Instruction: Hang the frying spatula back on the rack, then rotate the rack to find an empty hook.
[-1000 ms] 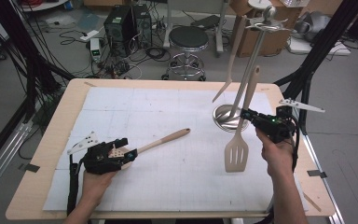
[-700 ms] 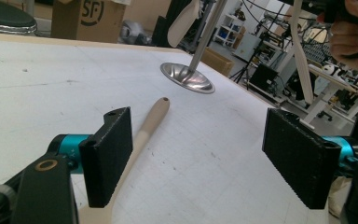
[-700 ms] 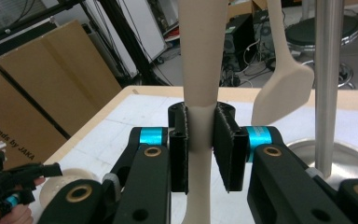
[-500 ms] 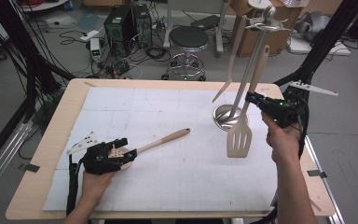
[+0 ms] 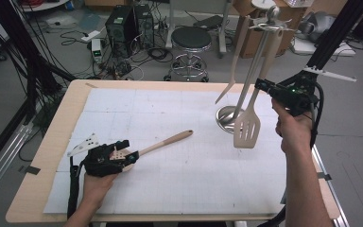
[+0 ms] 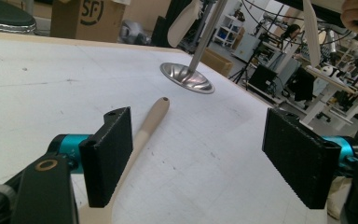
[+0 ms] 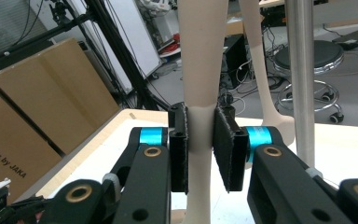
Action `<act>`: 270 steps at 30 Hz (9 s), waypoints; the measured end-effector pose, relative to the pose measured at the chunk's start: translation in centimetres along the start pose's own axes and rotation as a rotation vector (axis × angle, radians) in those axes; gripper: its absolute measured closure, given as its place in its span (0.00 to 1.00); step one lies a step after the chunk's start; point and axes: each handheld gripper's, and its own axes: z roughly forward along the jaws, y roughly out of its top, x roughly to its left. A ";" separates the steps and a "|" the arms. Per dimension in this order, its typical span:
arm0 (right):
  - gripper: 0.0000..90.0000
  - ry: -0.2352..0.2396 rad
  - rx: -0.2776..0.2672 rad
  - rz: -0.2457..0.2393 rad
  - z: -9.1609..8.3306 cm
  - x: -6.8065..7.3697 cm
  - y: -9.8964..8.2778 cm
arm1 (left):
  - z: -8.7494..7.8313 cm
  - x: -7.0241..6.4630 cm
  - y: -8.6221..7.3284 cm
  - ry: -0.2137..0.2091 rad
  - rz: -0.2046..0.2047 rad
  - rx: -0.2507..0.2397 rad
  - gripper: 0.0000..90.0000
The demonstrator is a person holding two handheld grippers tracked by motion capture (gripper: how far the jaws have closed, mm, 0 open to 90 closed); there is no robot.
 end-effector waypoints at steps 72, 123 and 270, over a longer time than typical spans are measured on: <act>0.29 0.031 -0.147 0.130 0.2 -3.0 -4.2 | -0.3 -0.1 0.1 0.010 0.007 -0.004 0.28; 1.00 0.078 -0.461 0.161 0.5 -2.1 -0.6 | -0.2 -0.2 0.0 -0.007 0.008 -0.019 0.28; 1.00 0.041 -0.575 0.175 1.9 -3.6 4.1 | -1.7 0.3 -0.6 0.002 -0.007 -0.030 0.28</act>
